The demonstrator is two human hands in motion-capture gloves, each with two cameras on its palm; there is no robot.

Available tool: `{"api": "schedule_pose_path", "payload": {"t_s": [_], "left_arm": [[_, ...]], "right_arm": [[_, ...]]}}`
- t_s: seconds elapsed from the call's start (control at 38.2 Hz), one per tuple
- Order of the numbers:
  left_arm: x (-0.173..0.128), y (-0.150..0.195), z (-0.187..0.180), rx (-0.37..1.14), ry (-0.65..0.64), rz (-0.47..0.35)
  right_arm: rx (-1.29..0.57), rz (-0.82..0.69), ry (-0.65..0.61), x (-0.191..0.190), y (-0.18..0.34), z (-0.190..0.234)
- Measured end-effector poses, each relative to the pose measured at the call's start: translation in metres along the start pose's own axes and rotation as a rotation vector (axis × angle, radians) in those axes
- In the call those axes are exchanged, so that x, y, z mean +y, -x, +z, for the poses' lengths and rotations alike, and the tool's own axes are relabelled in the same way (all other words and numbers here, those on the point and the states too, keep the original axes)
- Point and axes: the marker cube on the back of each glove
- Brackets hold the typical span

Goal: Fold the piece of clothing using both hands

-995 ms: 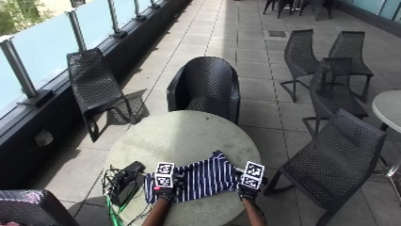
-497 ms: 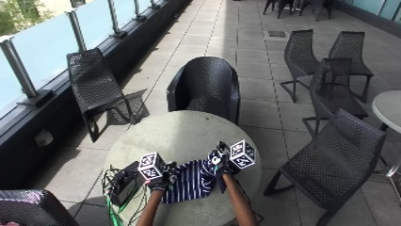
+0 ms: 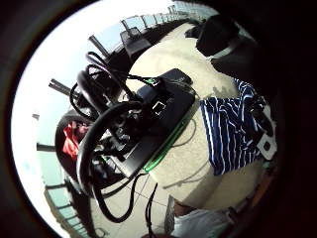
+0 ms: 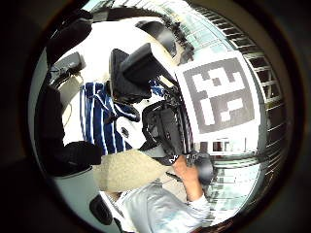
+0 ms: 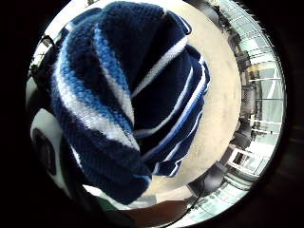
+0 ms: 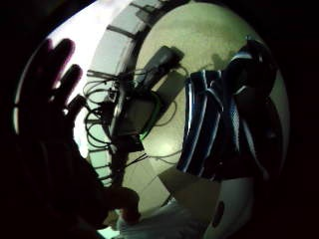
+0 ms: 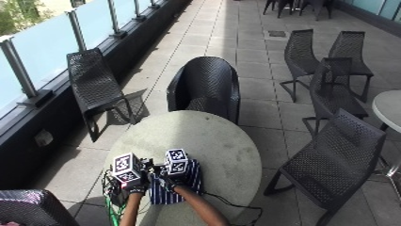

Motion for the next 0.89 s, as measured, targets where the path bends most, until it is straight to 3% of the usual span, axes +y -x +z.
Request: {"api": "schedule_pose_path", "payload": {"t_s": [0.08, 0.18, 0.29, 0.37, 0.6, 0.79, 0.89], "left_arm": [[-0.001, 0.004, 0.002, -0.003, 0.006, -0.009], [-0.001, 0.001, 0.001, -0.010, -0.004, 0.003], [0.000, -0.008, -0.002, -0.016, -0.030, 0.023], [0.000, -0.016, -0.002, -0.049, -0.059, 0.040], [0.006, -0.045, 0.000, -0.089, -0.055, 0.101], [0.007, -0.069, 0.005, -0.100, -0.058, 0.155], [0.007, -0.074, 0.006, -0.109, -0.047, 0.163]], "right_arm": [[0.069, 0.001, 0.014, 0.000, -0.003, 0.012], [0.016, -0.104, 0.050, 0.003, -0.009, 0.011], [0.001, -0.255, -0.022, -0.007, -0.045, 0.004], [0.082, -0.264, -0.052, -0.004, -0.083, -0.009], [0.499, -0.023, -0.182, 0.027, -0.192, -0.072], [0.426, 0.188, -0.294, 0.074, -0.239, -0.119], [0.407, 0.218, -0.372, 0.080, -0.249, -0.123]]}}
